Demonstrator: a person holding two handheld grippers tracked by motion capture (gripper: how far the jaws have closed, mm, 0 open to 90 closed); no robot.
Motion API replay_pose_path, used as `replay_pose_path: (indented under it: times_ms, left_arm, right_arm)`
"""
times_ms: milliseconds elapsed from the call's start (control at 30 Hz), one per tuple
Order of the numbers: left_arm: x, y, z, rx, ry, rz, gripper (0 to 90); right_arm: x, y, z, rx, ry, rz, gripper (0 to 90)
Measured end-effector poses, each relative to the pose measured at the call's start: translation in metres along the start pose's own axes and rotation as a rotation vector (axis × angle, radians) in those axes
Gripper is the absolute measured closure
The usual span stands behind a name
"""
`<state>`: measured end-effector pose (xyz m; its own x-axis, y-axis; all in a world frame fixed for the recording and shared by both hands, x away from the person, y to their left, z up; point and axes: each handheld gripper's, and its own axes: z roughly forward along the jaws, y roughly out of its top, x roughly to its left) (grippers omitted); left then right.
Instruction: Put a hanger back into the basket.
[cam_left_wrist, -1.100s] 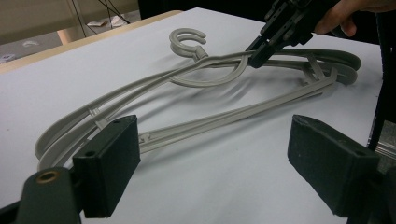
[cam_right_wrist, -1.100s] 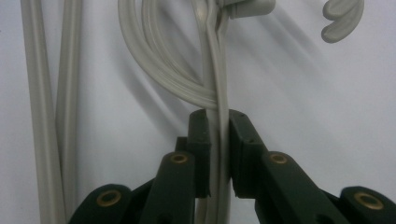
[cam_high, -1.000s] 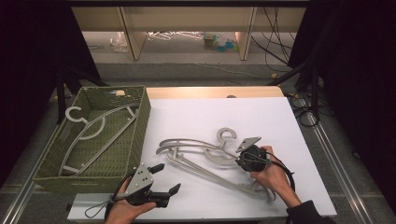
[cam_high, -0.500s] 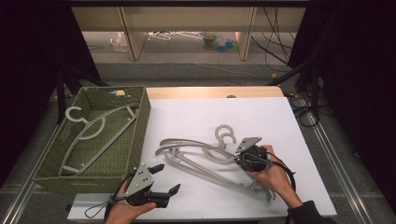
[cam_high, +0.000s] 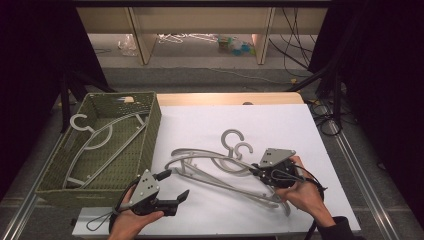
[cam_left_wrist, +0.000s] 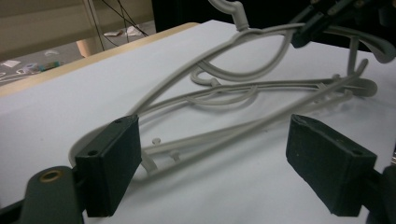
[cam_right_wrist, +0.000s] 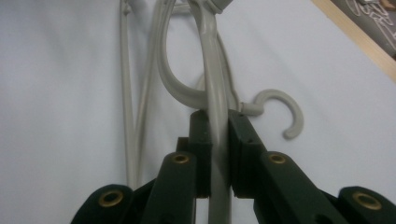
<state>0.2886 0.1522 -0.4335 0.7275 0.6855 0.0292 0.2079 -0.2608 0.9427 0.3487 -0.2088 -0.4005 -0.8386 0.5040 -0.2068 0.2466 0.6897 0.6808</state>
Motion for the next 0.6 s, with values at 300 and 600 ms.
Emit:
replay_pose_path:
  times_ms: [300,600]
  left_arm:
    - [0.001,0.02,0.016,0.06,-0.037,0.038,23.6]
    - [-0.008,0.031,0.045,0.166,-0.119,0.07,27.5]
  right_arm:
    - [0.008,0.004,-0.002,-0.014,0.092,-0.073,81.8]
    - [0.015,0.006,0.0,-0.011,0.132,-0.117,81.8]
